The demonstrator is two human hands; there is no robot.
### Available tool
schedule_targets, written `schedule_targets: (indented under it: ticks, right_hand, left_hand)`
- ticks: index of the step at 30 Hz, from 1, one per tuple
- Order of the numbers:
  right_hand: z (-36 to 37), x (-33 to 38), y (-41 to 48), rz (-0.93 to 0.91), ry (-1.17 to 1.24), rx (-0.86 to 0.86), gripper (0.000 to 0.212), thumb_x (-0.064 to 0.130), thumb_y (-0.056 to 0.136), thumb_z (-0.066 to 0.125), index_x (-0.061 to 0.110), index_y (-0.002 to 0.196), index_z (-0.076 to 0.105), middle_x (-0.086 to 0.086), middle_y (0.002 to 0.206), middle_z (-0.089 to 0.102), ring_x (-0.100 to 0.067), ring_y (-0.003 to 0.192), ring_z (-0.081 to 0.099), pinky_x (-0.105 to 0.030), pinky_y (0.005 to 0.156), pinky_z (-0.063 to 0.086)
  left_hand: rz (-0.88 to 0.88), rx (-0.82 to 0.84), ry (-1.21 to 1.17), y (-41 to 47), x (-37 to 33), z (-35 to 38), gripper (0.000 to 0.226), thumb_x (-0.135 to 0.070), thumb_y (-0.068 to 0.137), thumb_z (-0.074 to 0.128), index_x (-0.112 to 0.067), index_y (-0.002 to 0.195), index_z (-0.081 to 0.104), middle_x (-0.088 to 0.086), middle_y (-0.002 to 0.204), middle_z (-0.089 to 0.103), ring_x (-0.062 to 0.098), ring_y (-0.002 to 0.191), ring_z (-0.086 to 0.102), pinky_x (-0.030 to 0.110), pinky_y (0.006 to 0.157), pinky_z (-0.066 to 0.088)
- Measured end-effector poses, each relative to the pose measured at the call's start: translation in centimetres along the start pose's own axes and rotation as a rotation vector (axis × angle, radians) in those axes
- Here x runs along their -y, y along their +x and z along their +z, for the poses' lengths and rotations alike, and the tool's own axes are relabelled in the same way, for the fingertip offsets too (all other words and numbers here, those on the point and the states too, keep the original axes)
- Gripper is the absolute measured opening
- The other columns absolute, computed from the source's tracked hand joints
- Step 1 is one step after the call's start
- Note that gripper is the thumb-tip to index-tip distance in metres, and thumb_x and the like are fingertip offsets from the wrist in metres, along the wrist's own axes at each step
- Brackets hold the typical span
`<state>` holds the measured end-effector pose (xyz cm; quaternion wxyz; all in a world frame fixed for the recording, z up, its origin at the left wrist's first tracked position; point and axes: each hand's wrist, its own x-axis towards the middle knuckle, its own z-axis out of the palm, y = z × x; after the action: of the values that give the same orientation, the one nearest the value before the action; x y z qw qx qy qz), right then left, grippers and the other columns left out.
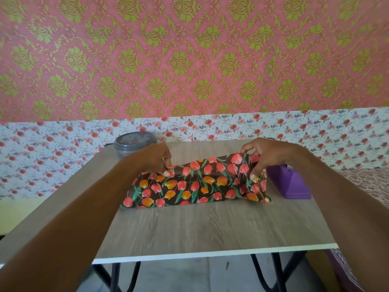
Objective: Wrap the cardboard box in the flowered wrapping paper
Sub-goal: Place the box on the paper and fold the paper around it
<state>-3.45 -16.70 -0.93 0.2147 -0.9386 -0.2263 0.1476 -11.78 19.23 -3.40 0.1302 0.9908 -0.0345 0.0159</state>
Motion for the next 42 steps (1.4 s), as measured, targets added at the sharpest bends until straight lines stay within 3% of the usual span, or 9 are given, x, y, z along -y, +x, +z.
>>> schedule_targets:
  ticks: [6, 11, 15, 21, 24, 31, 36, 39, 42]
  right_hand:
    - [2.8, -2.8, -1.9, -0.048, 0.381, -0.439, 0.049, 0.003, 0.062, 0.095, 0.021, 0.098, 0.067, -0.005, 0.106, 0.073, -0.023, 0.104, 0.068, -0.030, 0.076, 0.049]
    - [7.7, -3.5, -4.0, 0.064, 0.464, -0.724, 0.048, 0.029, 0.074, 0.092, 0.024, 0.107, 0.058, 0.001, 0.093, 0.071, -0.018, 0.086, 0.070, -0.036, 0.077, 0.057]
    - [11.0, -4.7, -5.3, 0.277, 0.437, -0.588, 0.031, 0.024, 0.075, 0.091, 0.014, 0.090, 0.066, 0.003, 0.075, 0.070, -0.014, 0.075, 0.069, -0.025, 0.057, 0.045]
    - [12.4, -4.7, -5.6, 0.099, 0.401, -0.545, 0.020, 0.008, 0.076, 0.087, 0.001, 0.075, 0.069, -0.008, 0.073, 0.068, -0.020, 0.075, 0.062, -0.031, 0.070, 0.048]
    - [11.4, -4.7, -5.3, 0.055, 0.229, -0.584, 0.035, 0.004, 0.077, 0.085, 0.015, 0.062, 0.057, 0.005, 0.064, 0.060, -0.010, 0.065, 0.056, -0.016, 0.059, 0.041]
    - [11.6, -5.0, -5.0, 0.131, 0.023, -0.712, 0.009, -0.001, 0.095, 0.062, 0.001, 0.092, 0.070, -0.015, 0.086, 0.070, -0.034, 0.087, 0.068, -0.036, 0.073, 0.052]
    - [13.2, -5.5, -5.7, 0.292, 0.201, -0.920, 0.015, -0.004, 0.095, 0.058, -0.001, 0.088, 0.070, -0.015, 0.084, 0.070, -0.035, 0.085, 0.067, -0.028, 0.072, 0.043]
    - [13.7, -5.0, -6.1, 0.155, 0.326, -0.972, 0.009, 0.001, 0.096, 0.060, 0.007, 0.094, 0.066, -0.006, 0.080, 0.069, -0.026, 0.076, 0.068, -0.017, 0.062, 0.041]
    - [13.8, -4.4, -5.8, 0.012, 0.838, -0.812, 0.011, 0.030, 0.103, 0.059, 0.020, 0.107, 0.061, 0.000, 0.080, 0.074, -0.019, 0.060, 0.069, -0.020, 0.047, 0.045]
  left_hand:
    - [-0.045, 0.036, 0.021, 0.0, -1.1, -0.7, 0.029, -0.007, 0.070, 0.091, -0.016, 0.064, 0.064, 0.005, 0.098, 0.076, 0.022, 0.093, 0.071, 0.044, 0.089, 0.058]
    - [-0.081, 0.048, 0.059, -0.2, -2.0, -0.9, 0.032, -0.010, 0.068, 0.093, -0.019, 0.066, 0.062, 0.005, 0.102, 0.075, 0.026, 0.101, 0.069, 0.046, 0.096, 0.053]
    - [-0.106, 0.045, 0.048, -0.5, -2.3, -0.9, 0.031, -0.007, 0.070, 0.091, -0.017, 0.066, 0.062, 0.008, 0.105, 0.075, 0.027, 0.101, 0.069, 0.045, 0.096, 0.053]
    - [-0.132, 0.054, 0.048, -0.8, -2.9, -1.0, 0.030, -0.007, 0.069, 0.092, -0.017, 0.065, 0.064, 0.007, 0.102, 0.076, 0.027, 0.101, 0.069, 0.045, 0.098, 0.052]
    - [-0.139, 0.053, 0.042, -0.8, -2.8, -1.0, 0.030, -0.007, 0.067, 0.092, -0.017, 0.064, 0.065, 0.006, 0.101, 0.076, 0.027, 0.101, 0.069, 0.046, 0.097, 0.053]
    - [-0.145, 0.061, 0.081, -0.5, -2.6, -0.8, 0.034, -0.012, 0.066, 0.094, -0.020, 0.066, 0.061, 0.005, 0.107, 0.075, 0.028, 0.106, 0.068, 0.047, 0.100, 0.051]
    - [-0.165, 0.044, 0.095, -0.6, -2.8, -0.8, 0.039, -0.015, 0.067, 0.094, -0.020, 0.073, 0.055, 0.008, 0.116, 0.072, 0.030, 0.112, 0.065, 0.044, 0.102, 0.049]
    - [-0.173, 0.055, 0.114, -0.6, -2.9, -0.9, 0.038, -0.018, 0.067, 0.094, -0.014, 0.082, 0.059, 0.010, 0.120, 0.071, 0.032, 0.114, 0.064, 0.045, 0.104, 0.048]
    - [-0.184, 0.054, 0.098, -0.6, -2.9, -0.9, 0.040, -0.017, 0.068, 0.093, -0.015, 0.089, 0.059, 0.011, 0.119, 0.070, 0.032, 0.113, 0.064, 0.047, 0.103, 0.048]
